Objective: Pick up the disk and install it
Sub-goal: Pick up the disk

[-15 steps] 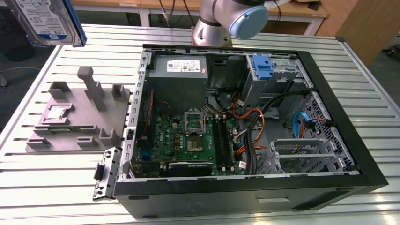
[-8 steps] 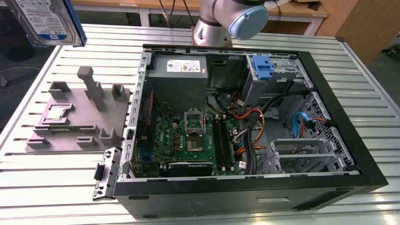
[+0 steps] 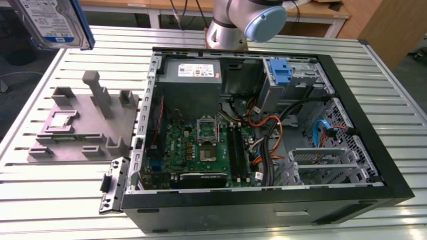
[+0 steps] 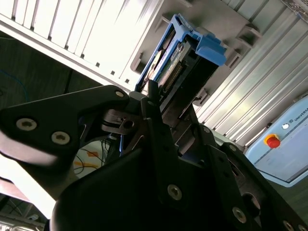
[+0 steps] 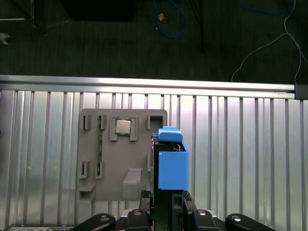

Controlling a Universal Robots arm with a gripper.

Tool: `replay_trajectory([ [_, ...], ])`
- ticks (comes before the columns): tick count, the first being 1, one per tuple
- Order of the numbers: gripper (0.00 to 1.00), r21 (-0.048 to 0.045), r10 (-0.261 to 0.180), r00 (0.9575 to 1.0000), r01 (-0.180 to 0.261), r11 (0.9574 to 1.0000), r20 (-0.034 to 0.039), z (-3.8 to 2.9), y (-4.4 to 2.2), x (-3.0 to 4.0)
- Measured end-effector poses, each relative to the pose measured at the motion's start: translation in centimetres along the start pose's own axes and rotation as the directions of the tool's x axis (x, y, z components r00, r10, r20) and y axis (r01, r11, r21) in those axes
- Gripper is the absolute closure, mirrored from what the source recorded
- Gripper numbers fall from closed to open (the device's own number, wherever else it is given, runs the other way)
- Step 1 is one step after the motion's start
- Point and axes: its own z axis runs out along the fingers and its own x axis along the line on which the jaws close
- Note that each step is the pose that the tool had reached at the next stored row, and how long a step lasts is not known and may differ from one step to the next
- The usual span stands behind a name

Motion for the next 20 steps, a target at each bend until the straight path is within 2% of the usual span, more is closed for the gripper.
replay_trajectory([
  [15, 0.65, -0.0002, 0.000, 1.0000, 0.000, 1.0000, 0.0000, -0.14, -2.93, 0.03],
  [20, 0.65, -0.0001, 0.000, 1.0000, 0.000, 1.0000, 0.0000, -0.17, -3.70, 0.04],
])
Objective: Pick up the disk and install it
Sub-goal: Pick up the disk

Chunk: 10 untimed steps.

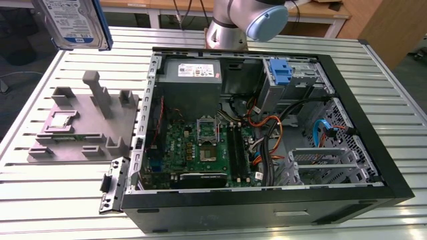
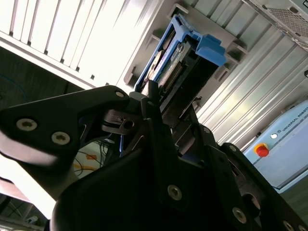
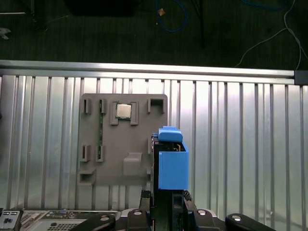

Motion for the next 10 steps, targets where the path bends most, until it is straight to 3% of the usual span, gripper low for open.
replay_trajectory([
  [10, 0.65, 0.0000, 0.000, 1.0000, 0.000, 1.0000, 0.0000, -0.07, -1.49, 0.01],
])
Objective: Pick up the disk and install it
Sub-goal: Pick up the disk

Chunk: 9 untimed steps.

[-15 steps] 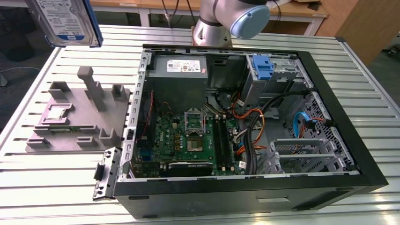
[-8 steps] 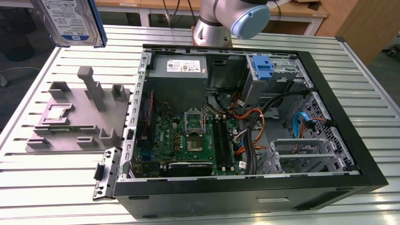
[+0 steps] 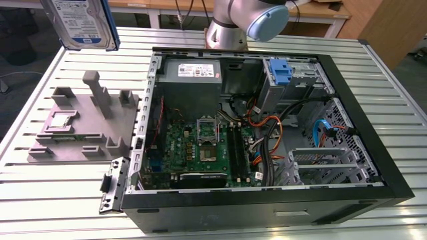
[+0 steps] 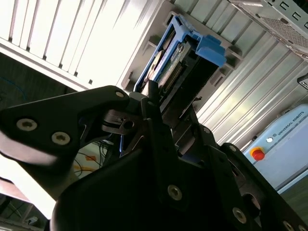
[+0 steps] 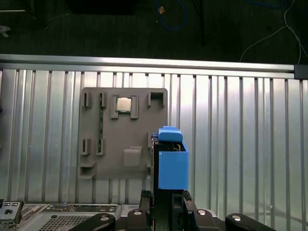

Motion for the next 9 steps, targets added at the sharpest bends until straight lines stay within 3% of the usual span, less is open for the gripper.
replay_trajectory([
  [9, 0.65, 0.0000, 0.000, 1.0000, 0.000, 1.0000, 0.0000, -0.01, -0.31, 0.00],
])
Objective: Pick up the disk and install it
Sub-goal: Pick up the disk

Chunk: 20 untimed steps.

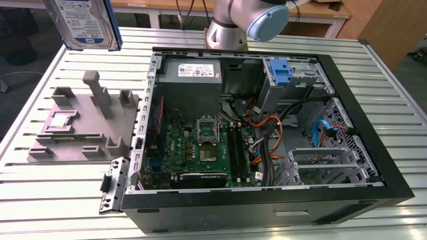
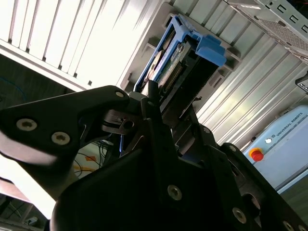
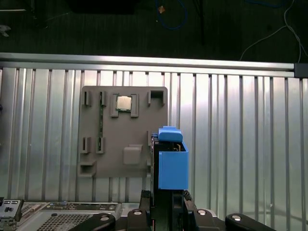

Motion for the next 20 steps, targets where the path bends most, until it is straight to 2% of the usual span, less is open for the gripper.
replay_trajectory([
  [6, 0.65, -0.0003, 0.000, 1.0000, 0.000, 1.0000, 0.0000, -0.01, -0.47, 0.01],
  [15, 0.65, -0.0046, 0.000, 1.0000, 0.000, 1.0000, 0.0000, -0.09, -2.60, 0.03],
  [20, 0.65, -0.0046, 0.000, 1.0000, 0.000, 1.0000, 0.0001, -0.09, -2.82, 0.10],
])
